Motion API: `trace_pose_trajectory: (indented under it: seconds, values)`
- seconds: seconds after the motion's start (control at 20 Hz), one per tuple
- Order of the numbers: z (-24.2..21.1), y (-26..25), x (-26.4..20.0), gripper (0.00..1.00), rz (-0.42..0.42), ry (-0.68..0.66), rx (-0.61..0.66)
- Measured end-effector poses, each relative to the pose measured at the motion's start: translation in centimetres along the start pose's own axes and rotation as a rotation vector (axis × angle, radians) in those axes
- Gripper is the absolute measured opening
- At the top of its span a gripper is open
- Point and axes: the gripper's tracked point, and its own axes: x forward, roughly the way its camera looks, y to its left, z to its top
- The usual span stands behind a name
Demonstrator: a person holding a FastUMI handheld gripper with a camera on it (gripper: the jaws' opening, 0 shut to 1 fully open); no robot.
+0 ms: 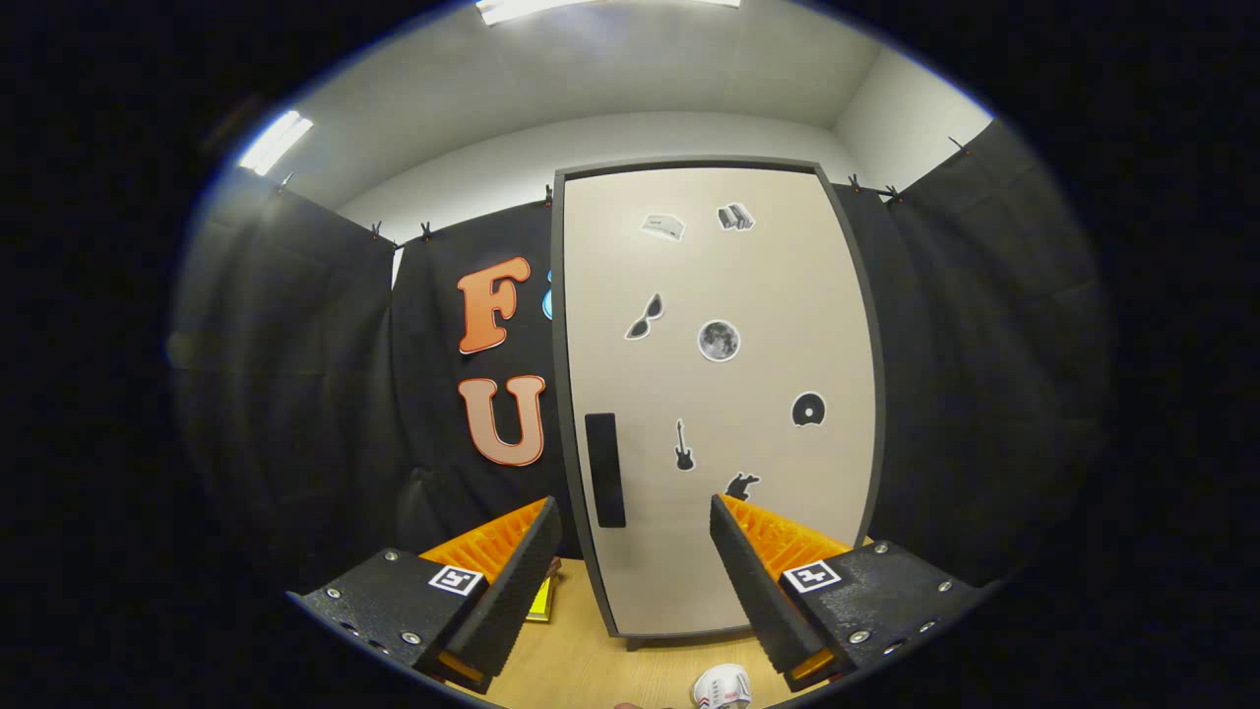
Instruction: Open the shoe cabinet door, grab the shoes and put them into the shoe cabinet, then close the shoe cabinet door.
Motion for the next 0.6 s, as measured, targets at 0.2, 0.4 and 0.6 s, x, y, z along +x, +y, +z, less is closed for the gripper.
trace_pose_trajectory:
  seconds: [0.2, 0.4, 0.6]
  values:
    - [-0.8, 1.8, 5.1, 0.95, -0.009, -0.010, -0.042]
    - [-1.8, 2.5, 9.6, 0.95, -0.030, -0.008, -0.090]
    - [-2.9, 2.8, 12.5, 0.95, -0.048, 0.010, -0.141]
